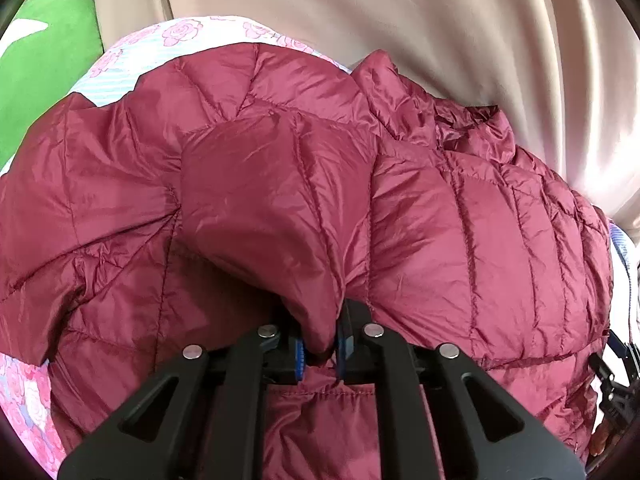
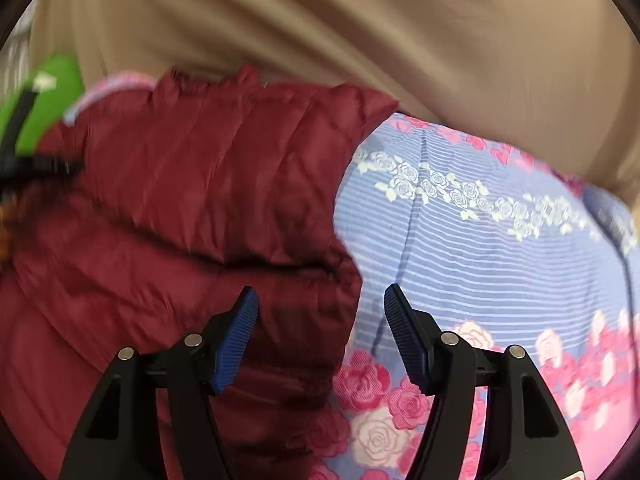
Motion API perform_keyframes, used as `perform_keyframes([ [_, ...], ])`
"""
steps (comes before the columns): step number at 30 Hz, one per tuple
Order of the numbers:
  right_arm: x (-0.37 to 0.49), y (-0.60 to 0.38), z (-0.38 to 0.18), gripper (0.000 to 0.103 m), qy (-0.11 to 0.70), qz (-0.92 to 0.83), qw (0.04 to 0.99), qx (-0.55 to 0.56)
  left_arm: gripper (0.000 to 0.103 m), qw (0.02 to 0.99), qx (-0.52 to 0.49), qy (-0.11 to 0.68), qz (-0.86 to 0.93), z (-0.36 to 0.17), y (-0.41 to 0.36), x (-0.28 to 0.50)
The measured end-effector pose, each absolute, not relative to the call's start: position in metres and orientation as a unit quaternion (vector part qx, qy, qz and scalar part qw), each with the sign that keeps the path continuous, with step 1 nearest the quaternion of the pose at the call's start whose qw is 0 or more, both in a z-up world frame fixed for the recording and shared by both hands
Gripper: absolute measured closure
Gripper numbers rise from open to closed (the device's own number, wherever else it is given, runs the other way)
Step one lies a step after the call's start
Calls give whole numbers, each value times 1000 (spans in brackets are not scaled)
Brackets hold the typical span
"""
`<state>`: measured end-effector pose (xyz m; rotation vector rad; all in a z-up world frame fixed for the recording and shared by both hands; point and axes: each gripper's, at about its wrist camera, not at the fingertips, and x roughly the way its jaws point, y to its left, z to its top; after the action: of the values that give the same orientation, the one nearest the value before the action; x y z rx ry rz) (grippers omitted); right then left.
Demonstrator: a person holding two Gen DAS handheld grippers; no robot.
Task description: Fold large clothes
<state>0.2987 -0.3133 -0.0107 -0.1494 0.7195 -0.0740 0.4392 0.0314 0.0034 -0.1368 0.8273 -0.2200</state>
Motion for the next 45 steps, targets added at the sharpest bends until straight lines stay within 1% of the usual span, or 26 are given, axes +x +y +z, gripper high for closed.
perform_keyframes([
  [2, 306, -308, -8, 40, 344, -55, 933, -89, 92, 908, -66, 400, -103, 3, 29, 439],
  [4, 320, -308, 0, 50, 335, -72, 936, -80, 93, 908, -67, 401, -104, 5, 26, 439],
  [5, 327, -311, 7, 81, 331, -70, 939, -59, 93, 907, -69, 402, -109, 6, 27, 438],
  [6, 330, -313, 11, 100, 331, -65, 940, -43, 93, 906, -70, 401, -113, 7, 27, 437],
  [7, 331, -322, 18, 100, 325, -62, 944, 2, 93, 906, -71, 400, -118, 8, 26, 436],
  [9, 326, -336, 23, 101, 317, -65, 945, 46, 93, 905, -65, 401, -126, 6, 23, 435],
  [10, 329, -344, 15, 102, 332, -71, 939, 62, 92, 905, -59, 401, -127, 3, 20, 435],
  [12, 344, -356, -18, 102, 395, -69, 912, 82, 91, 908, -47, 397, -128, 0, 15, 435],
  [13, 343, -356, -21, 102, 390, -65, 915, 83, 91, 910, -41, 394, -125, -2, 12, 435],
  [17, 324, -354, -1, 99, 390, -64, 915, 83, 91, 913, -48, 383, -132, -4, 15, 435],
  [20, 305, -368, 24, 94, 357, -72, 923, 123, 91, 915, -60, 375, -139, -9, 23, 430],
  [22, 306, -370, 41, 86, 339, -79, 928, 136, 91, 916, -57, 372, -137, -9, 22, 429],
  [23, 313, -368, 48, 84, 332, -72, 931, 136, 91, 917, -54, 371, -135, -9, 22, 428],
  [25, 339, -361, 58, 69, 332, -58, 933, 130, 91, 919, -45, 368, -130, -9, 19, 427],
  [26, 353, -361, 58, 54, 336, -54, 931, 132, 90, 920, -45, 368, -130, -8, 19, 425],
  [27, 367, -361, 56, 52, 341, -56, 928, 137, 90, 920, -45, 367, -130, -8, 18, 424],
  [29, 398, -365, 43, 53, 363, -63, 915, 162, 90, 919, -53, 367, -132, -8, 19, 424],
  [30, 409, -369, 34, 69, 374, -57, 906, 188, 89, 919, -57, 367, -134, -8, 20, 425],
  [32, 423, -372, 29, 90, 375, -25, 898, 230, 89, 918, -63, 368, -134, -8, 21, 425],
  [33, 424, -372, 37, 95, 355, -25, 905, 233, 87, 918, -64, 367, -133, -8, 19, 424],
  [35, 421, -376, 47, 98, 326, -36, 917, 225, 74, 919, -61, 365, -133, -7, 11, 424],
  [36, 424, -383, 42, 99, 327, -62, 916, 223, 70, 920, -57, 364, -135, -7, 5, 423],
  [38, 427, -396, 17, 99, 358, -86, 903, 223, 58, 922, -32, 362, -130, -6, -11, 422],
  [39, 428, -394, 10, 99, 365, -88, 904, 206, 58, 923, -20, 363, -124, -7, -17, 422],
  [41, 416, -389, 21, 97, 356, -93, 909, 198, 58, 925, 4, 363, -109, -7, -26, 422],
  [45, 359, -373, 56, 95, 297, -74, 936, 174, 58, 925, -16, 364, -111, -8, -20, 423],
])
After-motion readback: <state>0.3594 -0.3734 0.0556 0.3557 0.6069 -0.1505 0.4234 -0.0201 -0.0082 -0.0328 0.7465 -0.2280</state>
